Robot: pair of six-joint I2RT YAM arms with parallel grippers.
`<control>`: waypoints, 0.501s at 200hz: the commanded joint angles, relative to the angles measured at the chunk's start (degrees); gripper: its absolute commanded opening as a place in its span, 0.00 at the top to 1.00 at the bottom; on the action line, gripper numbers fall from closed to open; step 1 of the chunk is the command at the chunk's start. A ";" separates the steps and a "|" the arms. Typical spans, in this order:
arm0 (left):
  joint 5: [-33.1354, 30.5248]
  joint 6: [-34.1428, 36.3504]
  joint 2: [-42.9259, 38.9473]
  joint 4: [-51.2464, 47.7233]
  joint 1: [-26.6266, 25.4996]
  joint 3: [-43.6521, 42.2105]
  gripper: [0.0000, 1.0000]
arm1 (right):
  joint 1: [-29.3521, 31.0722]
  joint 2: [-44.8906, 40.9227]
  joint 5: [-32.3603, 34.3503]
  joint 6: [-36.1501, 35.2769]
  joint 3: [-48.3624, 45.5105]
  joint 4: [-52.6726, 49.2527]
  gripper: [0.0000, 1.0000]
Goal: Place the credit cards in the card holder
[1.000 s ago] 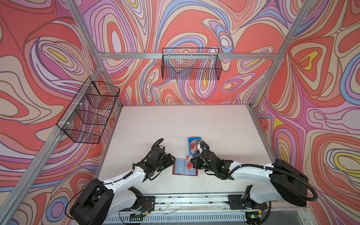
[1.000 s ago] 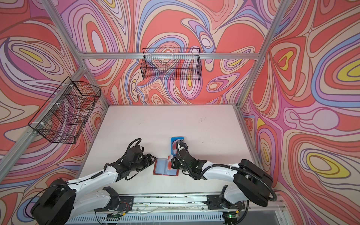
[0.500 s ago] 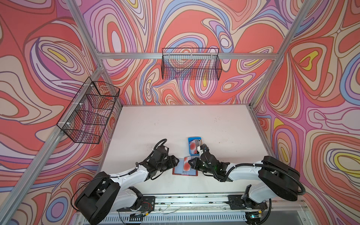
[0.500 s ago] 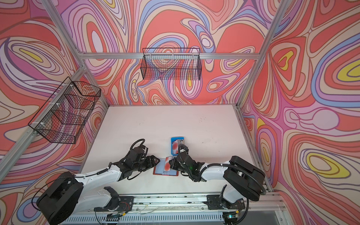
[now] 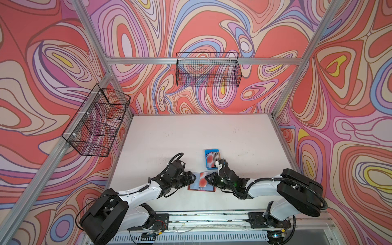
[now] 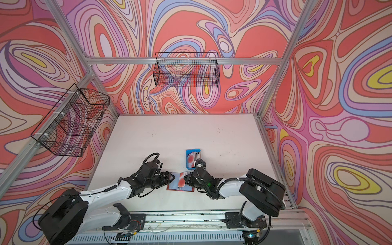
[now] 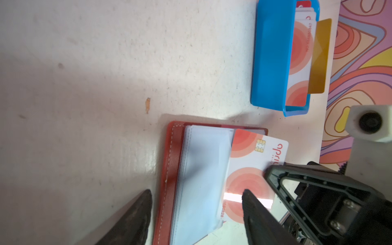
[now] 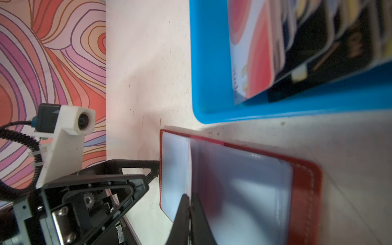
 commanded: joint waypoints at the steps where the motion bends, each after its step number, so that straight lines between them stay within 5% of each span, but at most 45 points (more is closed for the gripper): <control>1: -1.02 0.04 -1.70 -2.91 -0.29 -0.89 0.30 | 0.64 0.89 0.15 1.82 -0.66 0.31 1.00; 100: -0.01 0.95 -2.93 -4.78 -0.82 -0.35 0.30 | 1.54 5.90 -2.08 1.71 0.56 1.67 1.00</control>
